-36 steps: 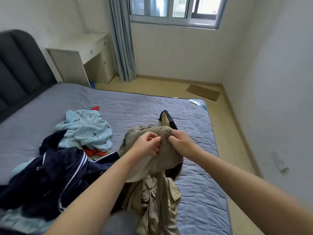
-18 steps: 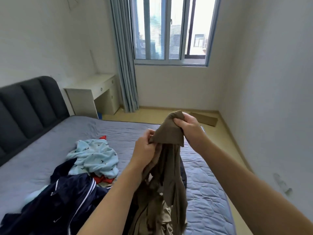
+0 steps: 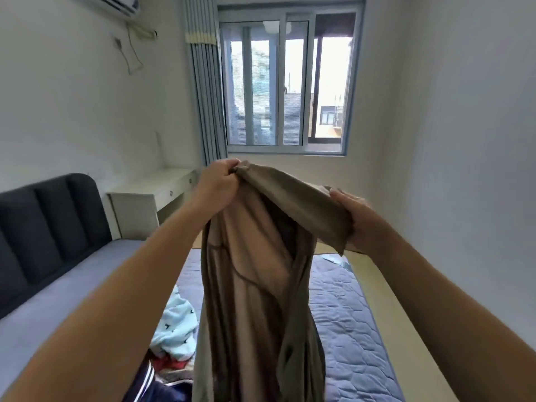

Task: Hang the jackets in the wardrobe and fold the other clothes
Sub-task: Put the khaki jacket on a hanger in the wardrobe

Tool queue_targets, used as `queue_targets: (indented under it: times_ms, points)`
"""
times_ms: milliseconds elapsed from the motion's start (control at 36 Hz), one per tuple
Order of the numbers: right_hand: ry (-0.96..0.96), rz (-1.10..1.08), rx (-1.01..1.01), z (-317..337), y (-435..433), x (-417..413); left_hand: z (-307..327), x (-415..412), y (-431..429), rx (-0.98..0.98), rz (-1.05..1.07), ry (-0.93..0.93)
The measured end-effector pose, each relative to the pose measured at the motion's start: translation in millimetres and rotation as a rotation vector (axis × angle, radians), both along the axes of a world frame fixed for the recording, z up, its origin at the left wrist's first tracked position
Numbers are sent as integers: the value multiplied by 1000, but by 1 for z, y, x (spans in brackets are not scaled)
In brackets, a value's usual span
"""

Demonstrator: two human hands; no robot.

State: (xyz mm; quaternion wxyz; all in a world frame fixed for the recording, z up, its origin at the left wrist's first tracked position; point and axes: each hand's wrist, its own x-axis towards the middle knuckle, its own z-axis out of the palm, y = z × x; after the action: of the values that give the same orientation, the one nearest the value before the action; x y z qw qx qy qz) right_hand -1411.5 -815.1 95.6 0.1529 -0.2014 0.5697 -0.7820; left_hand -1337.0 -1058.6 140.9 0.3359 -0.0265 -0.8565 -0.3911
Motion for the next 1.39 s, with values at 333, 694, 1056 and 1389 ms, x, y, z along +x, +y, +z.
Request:
queue_targets:
  times_ms: [333,694,1056,1389]
  points:
    - [-185,36,-296,-31,-36,16,16,20,6,97,-27,31]
    - [-4,174,-268,-21,-92,65,-145,43,46,402,66,-303]
    - [296,36,881,-217,-49,91,-142,55,52,994,99,-181]
    - [-322,-241,161,-140,-40,70,-215,82,14,826,366,-373]
